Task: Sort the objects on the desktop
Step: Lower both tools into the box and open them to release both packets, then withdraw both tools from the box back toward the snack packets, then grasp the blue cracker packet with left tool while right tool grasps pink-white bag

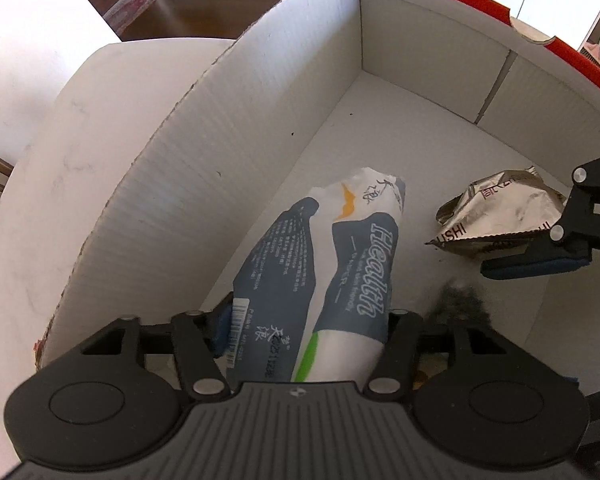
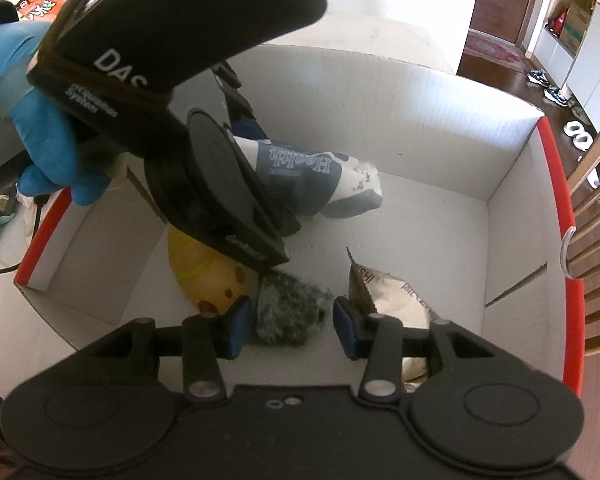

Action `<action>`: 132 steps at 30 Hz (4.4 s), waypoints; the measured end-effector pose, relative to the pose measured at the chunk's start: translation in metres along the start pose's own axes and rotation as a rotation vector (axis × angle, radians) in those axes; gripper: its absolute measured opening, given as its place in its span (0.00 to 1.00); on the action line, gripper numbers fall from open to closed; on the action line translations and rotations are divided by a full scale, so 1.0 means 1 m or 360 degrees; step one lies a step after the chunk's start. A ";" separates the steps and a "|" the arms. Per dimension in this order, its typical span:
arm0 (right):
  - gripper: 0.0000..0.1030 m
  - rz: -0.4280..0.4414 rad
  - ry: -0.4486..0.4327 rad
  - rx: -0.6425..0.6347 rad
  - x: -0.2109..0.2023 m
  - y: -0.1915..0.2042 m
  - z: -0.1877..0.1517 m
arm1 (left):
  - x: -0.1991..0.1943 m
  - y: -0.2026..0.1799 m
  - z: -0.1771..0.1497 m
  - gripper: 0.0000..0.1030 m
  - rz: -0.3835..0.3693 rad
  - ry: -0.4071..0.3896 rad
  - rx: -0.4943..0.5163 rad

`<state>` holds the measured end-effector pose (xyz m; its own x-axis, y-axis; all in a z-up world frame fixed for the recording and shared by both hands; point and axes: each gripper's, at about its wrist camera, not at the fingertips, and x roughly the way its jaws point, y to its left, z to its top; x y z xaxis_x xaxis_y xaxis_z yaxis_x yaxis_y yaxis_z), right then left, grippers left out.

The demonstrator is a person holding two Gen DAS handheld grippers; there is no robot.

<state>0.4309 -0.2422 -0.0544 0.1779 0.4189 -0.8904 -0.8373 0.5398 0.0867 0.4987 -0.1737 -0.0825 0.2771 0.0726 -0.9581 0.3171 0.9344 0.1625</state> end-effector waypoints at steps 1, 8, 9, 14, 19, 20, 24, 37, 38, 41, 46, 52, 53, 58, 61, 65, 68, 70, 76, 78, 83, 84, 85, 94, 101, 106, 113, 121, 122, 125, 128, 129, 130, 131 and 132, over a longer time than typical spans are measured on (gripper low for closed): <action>0.46 -0.0002 -0.0002 0.0005 -0.001 -0.001 0.000 | -0.001 0.000 0.000 0.65 -0.0007 -0.0007 -0.0004; 0.63 -0.0007 -0.0048 0.0016 -0.009 0.001 0.000 | -0.016 0.004 -0.007 0.76 -0.0018 -0.0087 -0.0044; 0.68 -0.0001 -0.0067 0.0018 -0.012 0.002 0.000 | -0.019 0.005 -0.009 0.76 -0.0021 -0.0099 -0.0056; 0.72 -0.0004 -0.0105 0.0012 -0.021 0.003 -0.003 | -0.036 0.009 -0.019 0.79 -0.0045 -0.0167 -0.0124; 0.73 -0.0032 -0.0157 0.0048 -0.035 0.006 -0.005 | -0.060 0.013 -0.036 0.79 -0.0060 -0.0295 -0.0197; 0.73 -0.0036 -0.0166 0.0044 -0.038 0.007 -0.005 | -0.065 0.015 -0.038 0.79 -0.0061 -0.0315 -0.0218; 0.74 -0.0045 -0.0195 0.0050 -0.041 0.008 -0.005 | -0.087 0.016 -0.048 0.79 -0.0082 -0.0399 -0.0282; 0.74 -0.0040 -0.0268 0.0116 -0.061 0.031 -0.008 | -0.134 0.025 -0.108 0.79 -0.0059 -0.0574 -0.0451; 0.74 -0.0037 -0.0270 0.0129 -0.062 0.033 -0.008 | -0.137 0.026 -0.113 0.79 -0.0054 -0.0586 -0.0460; 0.74 -0.0035 -0.0280 0.0169 -0.065 0.037 -0.010 | -0.148 0.031 -0.127 0.79 -0.0048 -0.0616 -0.0492; 0.74 -0.0064 -0.0303 0.0216 -0.069 0.046 -0.009 | -0.161 0.033 -0.148 0.79 -0.0035 -0.0667 -0.0521; 0.74 -0.0101 -0.0350 0.0246 -0.073 0.062 -0.005 | -0.171 0.035 -0.172 0.79 -0.0033 -0.0716 -0.0551; 0.74 -0.0108 -0.0355 0.0244 -0.073 0.065 -0.005 | -0.172 0.036 -0.175 0.79 -0.0032 -0.0722 -0.0552; 0.75 -0.0119 -0.0383 0.0259 -0.074 0.081 -0.002 | -0.177 0.038 -0.195 0.79 -0.0024 -0.0756 -0.0589; 0.75 -0.0146 -0.0420 0.0277 -0.074 0.091 -0.002 | -0.180 0.039 -0.207 0.79 0.0002 -0.0779 -0.0598; 0.75 -0.0157 -0.0458 0.0288 -0.075 0.104 0.000 | -0.185 0.039 -0.225 0.79 0.0052 -0.0815 -0.0601; 0.75 -0.0163 -0.0472 0.0283 -0.075 0.114 0.002 | -0.188 0.040 -0.238 0.79 0.0064 -0.0829 -0.0609; 0.75 -0.0164 -0.0480 0.0279 -0.074 0.122 0.003 | -0.190 0.041 -0.247 0.79 0.0067 -0.0833 -0.0617; 0.75 -0.0158 -0.0490 0.0260 -0.070 0.146 0.006 | -0.193 0.046 -0.273 0.79 0.0073 -0.0840 -0.0656; 0.75 -0.0153 -0.0496 0.0245 -0.069 0.155 0.006 | -0.195 0.047 -0.281 0.79 0.0074 -0.0845 -0.0666; 0.75 -0.0146 -0.0516 0.0226 -0.068 0.177 0.007 | -0.198 0.052 -0.303 0.79 0.0086 -0.0865 -0.0714; 0.75 -0.0144 -0.0516 0.0222 -0.068 0.180 0.007 | -0.198 0.053 -0.308 0.79 0.0089 -0.0867 -0.0725; 0.75 -0.0143 -0.0518 0.0218 -0.068 0.185 0.008 | -0.199 0.054 -0.311 0.79 0.0093 -0.0870 -0.0733; 0.76 -0.0113 -0.0523 0.0167 -0.061 0.225 0.012 | -0.198 0.060 -0.350 0.79 0.0113 -0.0868 -0.0807; 0.77 -0.0067 -0.0525 0.0135 -0.051 0.256 0.015 | -0.191 0.069 -0.383 0.79 0.0112 -0.0845 -0.0877; 0.81 -0.0049 -0.0527 0.0075 -0.045 0.275 0.016 | -0.185 0.071 -0.405 0.79 0.0128 -0.0831 -0.0901; 0.85 -0.0046 -0.0510 0.0066 -0.035 0.289 0.015 | -0.178 0.074 -0.432 0.88 0.0146 -0.0819 -0.0955; 0.92 -0.0033 -0.0511 0.0022 -0.023 0.308 0.017 | -0.169 0.079 -0.454 1.00 0.0200 -0.0803 -0.1008; 0.92 -0.0035 -0.0511 0.0025 -0.021 0.309 0.018 | -0.166 0.080 -0.457 1.00 0.0195 -0.0794 -0.1022; 0.92 -0.0038 -0.0514 0.0024 -0.015 0.313 0.021 | -0.161 0.081 -0.462 1.00 0.0206 -0.0775 -0.1033; 0.92 -0.0044 -0.0510 0.0005 -0.008 0.318 0.025 | -0.154 0.084 -0.467 1.00 0.0191 -0.0759 -0.1060; 0.92 -0.0049 -0.0509 0.0000 -0.007 0.319 0.025 | -0.152 0.084 -0.468 1.00 0.0194 -0.0750 -0.1071; 0.92 -0.0053 -0.0506 -0.0005 -0.004 0.320 0.027 | -0.149 0.083 -0.469 1.00 0.0203 -0.0743 -0.1076; 0.92 -0.0053 -0.0505 -0.0005 -0.002 0.320 0.027 | -0.146 0.083 -0.470 1.00 0.0216 -0.0735 -0.1074; 0.92 -0.0054 -0.0503 -0.0004 0.000 0.320 0.028 | -0.143 0.082 -0.471 1.00 0.0224 -0.0727 -0.1076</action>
<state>0.1775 -0.0494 -0.0145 0.3575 0.6072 -0.7096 -0.8292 0.5559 0.0579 0.0580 0.0571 -0.0429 0.6609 0.1920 -0.7255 -0.3217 0.9459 -0.0427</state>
